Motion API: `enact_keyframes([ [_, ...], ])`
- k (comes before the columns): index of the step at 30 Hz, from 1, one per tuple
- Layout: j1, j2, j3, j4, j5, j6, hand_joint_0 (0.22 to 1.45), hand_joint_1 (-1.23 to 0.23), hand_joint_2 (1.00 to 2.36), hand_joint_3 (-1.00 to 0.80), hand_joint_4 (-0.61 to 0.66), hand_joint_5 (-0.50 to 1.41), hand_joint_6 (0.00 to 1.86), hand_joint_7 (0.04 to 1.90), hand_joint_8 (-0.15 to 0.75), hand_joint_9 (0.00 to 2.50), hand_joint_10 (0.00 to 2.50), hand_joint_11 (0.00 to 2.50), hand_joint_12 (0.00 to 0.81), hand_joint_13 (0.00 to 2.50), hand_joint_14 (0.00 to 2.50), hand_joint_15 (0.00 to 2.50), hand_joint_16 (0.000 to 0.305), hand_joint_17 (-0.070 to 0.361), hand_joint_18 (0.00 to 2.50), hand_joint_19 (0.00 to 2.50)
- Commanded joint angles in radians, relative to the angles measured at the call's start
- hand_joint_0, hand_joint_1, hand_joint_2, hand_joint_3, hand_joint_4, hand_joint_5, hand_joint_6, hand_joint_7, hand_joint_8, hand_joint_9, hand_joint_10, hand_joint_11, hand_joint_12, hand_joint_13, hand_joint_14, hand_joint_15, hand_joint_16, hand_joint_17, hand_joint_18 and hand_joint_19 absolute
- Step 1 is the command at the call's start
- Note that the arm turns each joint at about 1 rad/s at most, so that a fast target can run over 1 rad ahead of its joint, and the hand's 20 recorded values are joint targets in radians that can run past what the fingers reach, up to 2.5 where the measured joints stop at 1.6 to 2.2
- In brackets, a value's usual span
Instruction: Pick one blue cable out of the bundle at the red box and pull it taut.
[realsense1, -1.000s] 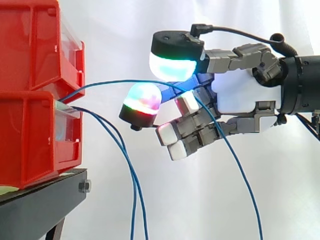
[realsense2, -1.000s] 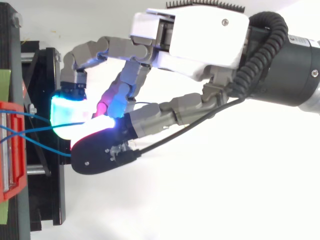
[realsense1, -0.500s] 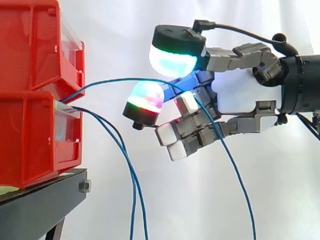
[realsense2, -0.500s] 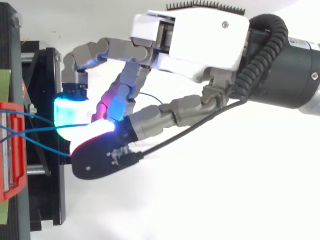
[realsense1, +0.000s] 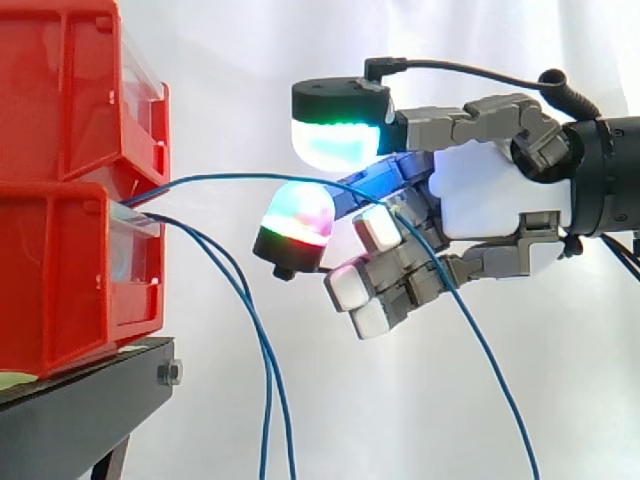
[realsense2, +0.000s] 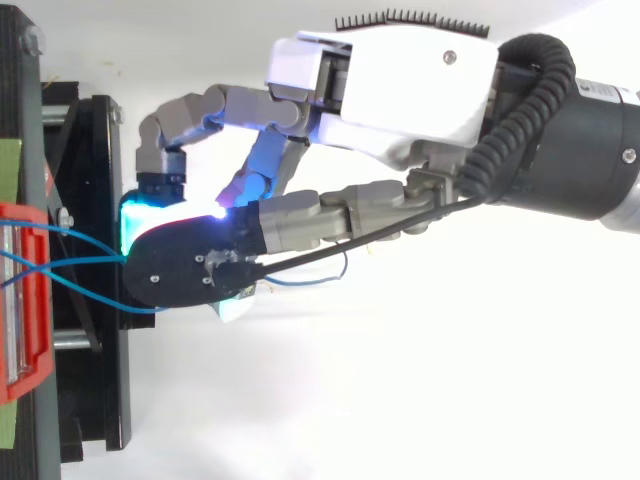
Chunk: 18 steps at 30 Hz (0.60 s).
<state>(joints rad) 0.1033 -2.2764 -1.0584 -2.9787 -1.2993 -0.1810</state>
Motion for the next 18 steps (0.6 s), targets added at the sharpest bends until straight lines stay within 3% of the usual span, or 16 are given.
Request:
enact_keyframes([
  [1,0.001,0.0,0.0,-0.005,0.0,0.0,0.59,-0.51,1.01,-0.12,0.42,0.06,0.51,1.11,0.402,1.36,0.01,0.28,0.434,1.07,0.01,0.33,0.07,0.158,0.99,0.34],
  [9,0.004,0.006,0.0,-0.005,0.0,0.0,0.58,-0.66,1.01,-0.03,0.43,0.06,0.51,1.15,0.433,1.37,0.01,0.32,0.445,1.09,0.01,0.32,0.072,0.162,1.02,0.32],
  [18,0.006,0.017,0.0,-0.013,0.0,-0.005,0.59,-0.73,1.01,-0.08,0.42,0.05,0.5,1.21,0.433,1.34,0.01,0.37,0.44,1.07,0.01,0.34,0.07,0.158,1.0,0.33],
])
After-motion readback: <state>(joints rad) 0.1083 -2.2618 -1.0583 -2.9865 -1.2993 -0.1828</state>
